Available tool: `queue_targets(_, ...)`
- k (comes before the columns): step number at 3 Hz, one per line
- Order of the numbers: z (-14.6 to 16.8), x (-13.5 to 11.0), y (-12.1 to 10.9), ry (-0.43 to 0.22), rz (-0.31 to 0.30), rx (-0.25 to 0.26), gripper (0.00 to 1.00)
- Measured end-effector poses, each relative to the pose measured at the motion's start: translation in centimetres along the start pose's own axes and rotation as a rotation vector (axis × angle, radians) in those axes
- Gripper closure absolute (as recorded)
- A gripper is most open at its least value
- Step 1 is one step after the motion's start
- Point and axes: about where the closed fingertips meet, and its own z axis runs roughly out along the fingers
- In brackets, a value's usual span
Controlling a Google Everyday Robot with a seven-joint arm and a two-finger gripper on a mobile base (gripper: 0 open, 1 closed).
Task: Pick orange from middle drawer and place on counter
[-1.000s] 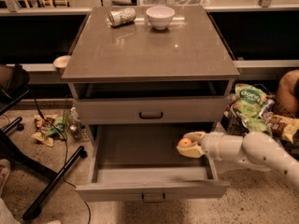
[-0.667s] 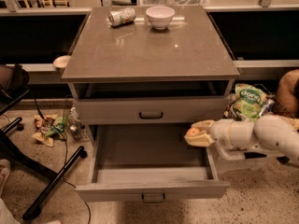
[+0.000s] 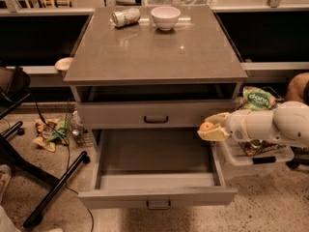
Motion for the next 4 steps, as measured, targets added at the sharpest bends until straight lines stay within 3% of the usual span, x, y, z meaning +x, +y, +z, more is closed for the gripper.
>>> queue_targets(1, -3.4, -1.7, -1.8, -0.038, 0.003, 0.041, 1.0)
queue_targets(3, -11.9, -7.1, -5.3, -0.109, -0.051, 0.115, 1.0)
queue_targets(4, -12.4, -7.5, -5.6, -0.115, -0.056, 0.12, 1.0)
